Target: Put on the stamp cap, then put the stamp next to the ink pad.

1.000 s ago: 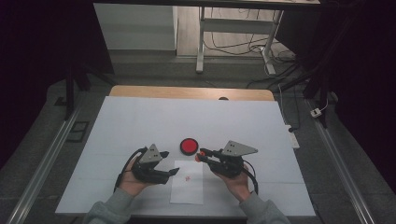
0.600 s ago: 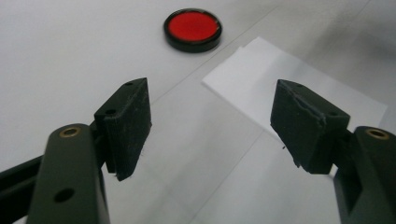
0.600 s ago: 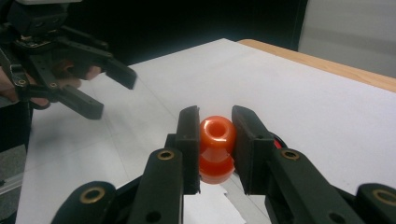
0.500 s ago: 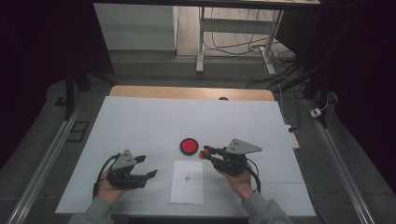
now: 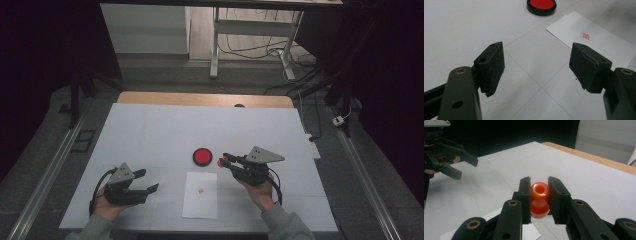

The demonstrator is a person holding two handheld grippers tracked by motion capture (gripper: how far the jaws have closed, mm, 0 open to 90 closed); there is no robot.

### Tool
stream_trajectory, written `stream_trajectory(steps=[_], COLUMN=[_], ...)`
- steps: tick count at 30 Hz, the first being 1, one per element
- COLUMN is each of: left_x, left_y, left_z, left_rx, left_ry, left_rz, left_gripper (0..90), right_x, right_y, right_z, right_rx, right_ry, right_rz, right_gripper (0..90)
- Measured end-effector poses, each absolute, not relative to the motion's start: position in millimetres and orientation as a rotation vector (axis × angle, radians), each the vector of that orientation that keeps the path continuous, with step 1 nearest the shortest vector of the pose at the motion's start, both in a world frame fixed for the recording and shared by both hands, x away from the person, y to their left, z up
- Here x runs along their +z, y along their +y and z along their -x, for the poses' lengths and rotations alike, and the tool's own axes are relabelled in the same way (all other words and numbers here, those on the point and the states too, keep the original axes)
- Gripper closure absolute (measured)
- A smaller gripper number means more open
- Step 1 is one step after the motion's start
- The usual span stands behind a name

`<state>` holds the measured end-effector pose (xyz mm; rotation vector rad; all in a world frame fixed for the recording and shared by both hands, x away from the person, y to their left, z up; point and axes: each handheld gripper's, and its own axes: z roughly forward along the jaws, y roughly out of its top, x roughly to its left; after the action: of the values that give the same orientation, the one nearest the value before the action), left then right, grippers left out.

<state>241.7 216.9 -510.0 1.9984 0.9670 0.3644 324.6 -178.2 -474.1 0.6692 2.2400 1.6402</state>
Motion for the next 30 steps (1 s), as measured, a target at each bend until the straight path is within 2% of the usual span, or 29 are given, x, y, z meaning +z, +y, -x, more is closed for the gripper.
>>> stream_trajectory(steps=[30], left_x=[-512], left_y=[214], left_z=[-244], left_rx=[0.354], left_ry=[0.967], left_rz=[-2.016], left_gripper=[28.3], right_x=[-483], right_y=[-180], right_z=[-355], right_rx=[1.476], right_ry=[2.245], right_rz=[-0.774], right_gripper=[72.2])
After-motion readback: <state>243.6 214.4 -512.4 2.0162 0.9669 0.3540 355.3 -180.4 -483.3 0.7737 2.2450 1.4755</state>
